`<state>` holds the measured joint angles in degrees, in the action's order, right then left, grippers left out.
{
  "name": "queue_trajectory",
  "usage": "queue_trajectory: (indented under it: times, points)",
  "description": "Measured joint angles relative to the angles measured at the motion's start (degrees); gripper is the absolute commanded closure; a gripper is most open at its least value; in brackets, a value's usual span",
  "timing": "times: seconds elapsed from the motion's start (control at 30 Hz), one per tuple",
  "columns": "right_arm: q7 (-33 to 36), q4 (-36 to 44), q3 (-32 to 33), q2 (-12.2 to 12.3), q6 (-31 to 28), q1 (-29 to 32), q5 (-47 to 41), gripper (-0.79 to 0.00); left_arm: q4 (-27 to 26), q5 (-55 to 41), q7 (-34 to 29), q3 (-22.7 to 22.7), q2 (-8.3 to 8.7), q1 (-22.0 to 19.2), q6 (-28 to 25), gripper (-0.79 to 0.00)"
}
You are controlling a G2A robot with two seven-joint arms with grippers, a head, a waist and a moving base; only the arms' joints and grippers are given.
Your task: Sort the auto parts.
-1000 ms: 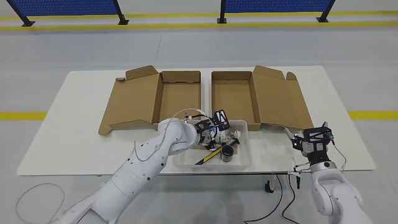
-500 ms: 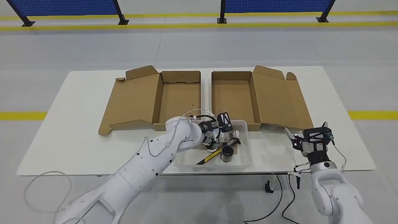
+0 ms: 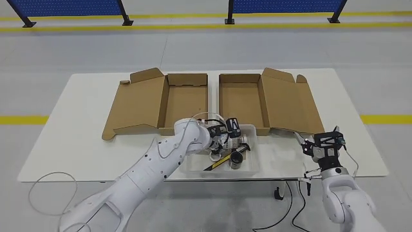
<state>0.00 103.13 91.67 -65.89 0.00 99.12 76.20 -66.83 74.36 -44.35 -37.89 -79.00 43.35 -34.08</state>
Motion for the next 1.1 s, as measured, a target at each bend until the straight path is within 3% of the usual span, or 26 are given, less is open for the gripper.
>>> queue_trajectory:
  times: [0.1,0.27,0.57,1.1]
  points:
    - [0.0,0.0,0.0,0.0,0.0,0.0,0.0,-0.785,-0.33,-0.8,-1.03,-0.37,0.05,0.18,-0.71,-0.483]
    - [0.0,0.0,0.0,0.0,0.0,0.0,0.0,-0.785,-1.22,-2.94,-2.04,-1.42,0.25,0.69,-1.74,-0.514]
    - [0.0,0.0,0.0,0.0,0.0,0.0,0.0,-0.785,-2.57,-4.34,-3.17,-3.02,0.81,1.51,-2.85,-0.502]
    - [0.0,0.0,0.0,0.0,0.0,0.0,0.0,-0.785,3.66,-5.44,-1.41,0.09,-1.1,-1.52,-3.65,-0.48]
